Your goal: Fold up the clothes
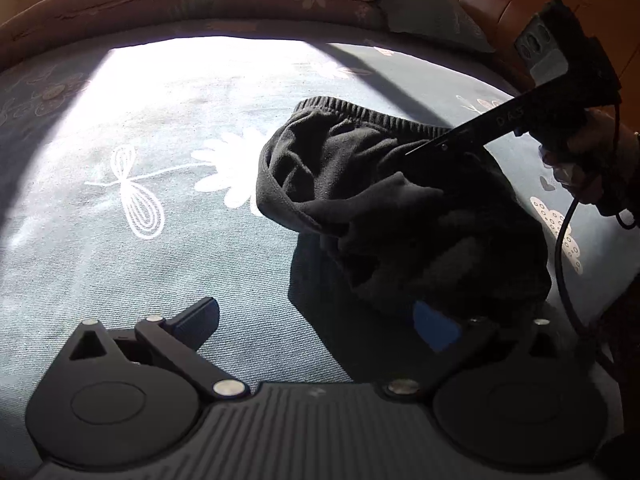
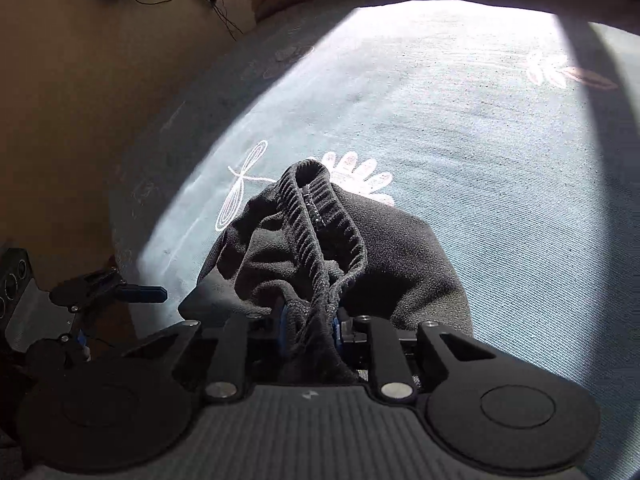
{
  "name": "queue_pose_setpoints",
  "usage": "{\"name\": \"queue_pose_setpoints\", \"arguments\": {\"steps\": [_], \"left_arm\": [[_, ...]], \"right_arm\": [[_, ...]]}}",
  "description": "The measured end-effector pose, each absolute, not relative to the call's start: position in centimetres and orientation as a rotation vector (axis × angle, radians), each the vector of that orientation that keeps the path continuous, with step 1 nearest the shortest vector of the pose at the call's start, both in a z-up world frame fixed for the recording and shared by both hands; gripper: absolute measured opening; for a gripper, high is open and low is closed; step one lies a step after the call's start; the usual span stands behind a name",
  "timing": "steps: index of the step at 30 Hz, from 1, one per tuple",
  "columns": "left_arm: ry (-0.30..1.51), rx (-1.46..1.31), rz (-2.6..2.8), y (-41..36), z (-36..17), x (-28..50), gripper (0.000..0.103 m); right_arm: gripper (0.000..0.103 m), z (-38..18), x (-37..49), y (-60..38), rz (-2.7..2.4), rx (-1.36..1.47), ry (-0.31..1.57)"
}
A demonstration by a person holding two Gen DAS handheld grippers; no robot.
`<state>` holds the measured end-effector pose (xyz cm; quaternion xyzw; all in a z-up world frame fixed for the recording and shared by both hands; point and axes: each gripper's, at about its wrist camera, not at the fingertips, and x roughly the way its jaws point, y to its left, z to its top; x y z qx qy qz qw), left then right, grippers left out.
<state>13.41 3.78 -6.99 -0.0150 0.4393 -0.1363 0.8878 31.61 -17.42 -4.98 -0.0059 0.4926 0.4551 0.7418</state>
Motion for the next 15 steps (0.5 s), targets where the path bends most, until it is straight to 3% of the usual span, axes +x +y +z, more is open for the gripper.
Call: {"name": "queue_pose_setpoints", "arguments": {"steps": [8, 15], "left_arm": [[0.884, -0.011, -0.297, 2.8, -6.2, 13.1, 0.103], [0.869, 0.012, -0.324, 1.6, -5.7, 13.1, 0.102]], "right_arm": [[0.017, 0.4, 29.3, -20.5, 0.735, -0.215, 0.857], [0.018, 1.9, 29.9, -28.1, 0.464, -0.183, 0.826]]}}
